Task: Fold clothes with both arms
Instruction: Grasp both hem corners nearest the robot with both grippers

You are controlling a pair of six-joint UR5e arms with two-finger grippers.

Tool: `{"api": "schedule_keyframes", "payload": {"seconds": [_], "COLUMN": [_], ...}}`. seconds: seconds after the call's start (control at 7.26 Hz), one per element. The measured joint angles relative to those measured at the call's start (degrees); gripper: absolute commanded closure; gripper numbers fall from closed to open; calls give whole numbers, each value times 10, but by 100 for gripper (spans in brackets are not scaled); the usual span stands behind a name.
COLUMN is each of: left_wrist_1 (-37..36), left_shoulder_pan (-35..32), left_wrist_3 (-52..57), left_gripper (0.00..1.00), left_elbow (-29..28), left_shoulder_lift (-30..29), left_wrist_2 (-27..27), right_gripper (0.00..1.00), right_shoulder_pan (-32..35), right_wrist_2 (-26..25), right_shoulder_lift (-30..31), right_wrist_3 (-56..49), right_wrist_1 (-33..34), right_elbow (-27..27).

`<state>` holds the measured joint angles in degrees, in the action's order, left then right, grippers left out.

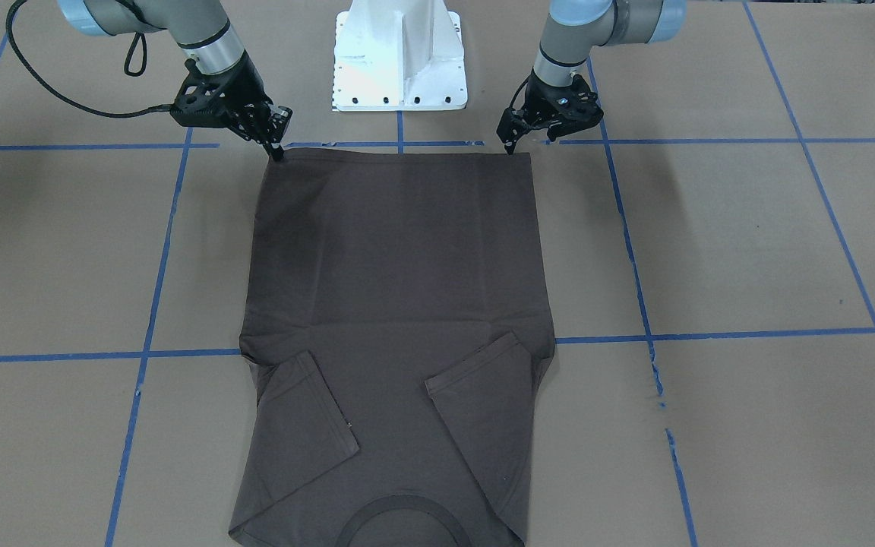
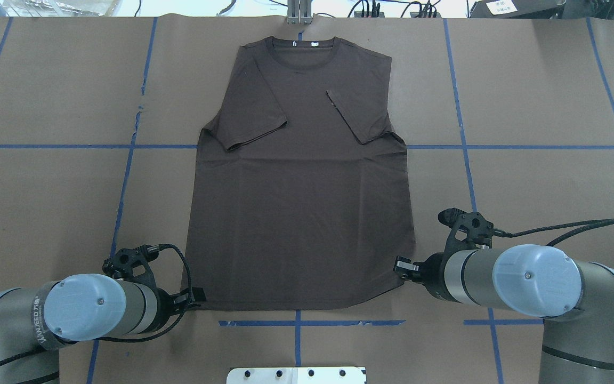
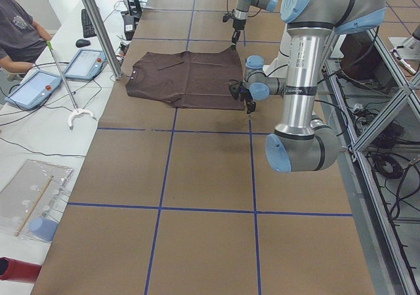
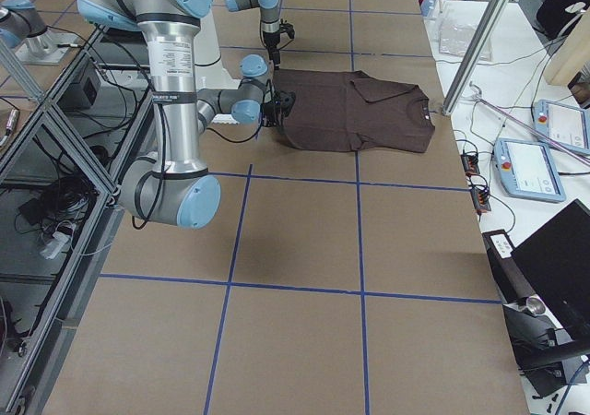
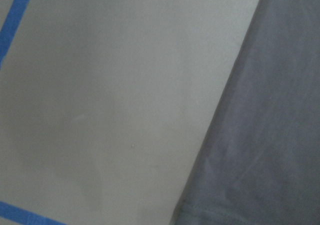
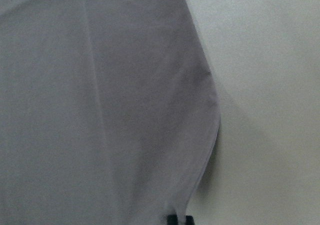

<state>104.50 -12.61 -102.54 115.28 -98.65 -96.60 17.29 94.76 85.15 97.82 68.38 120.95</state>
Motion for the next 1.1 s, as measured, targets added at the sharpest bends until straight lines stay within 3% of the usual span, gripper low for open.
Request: {"api": "schedule_keyframes", "payload": {"seconds": [0.41, 1.1], "left_wrist_1": [0, 0], "left_shoulder_pan": [1, -5], "left_wrist_3": [1, 1], "left_gripper": [0, 2], "left_elbow": [-32, -29], "left_shoulder_lift": [-28, -30], "left_wrist_2": [2, 9], "right_gripper": [100, 100], "right_shoulder_pan": [2, 3], "right_wrist_2": [1, 0], "right_shoulder_lift": [2, 2], "right_wrist_3": [0, 0], "right_wrist_1": [0, 0], "right_elbow": [3, 3]}}
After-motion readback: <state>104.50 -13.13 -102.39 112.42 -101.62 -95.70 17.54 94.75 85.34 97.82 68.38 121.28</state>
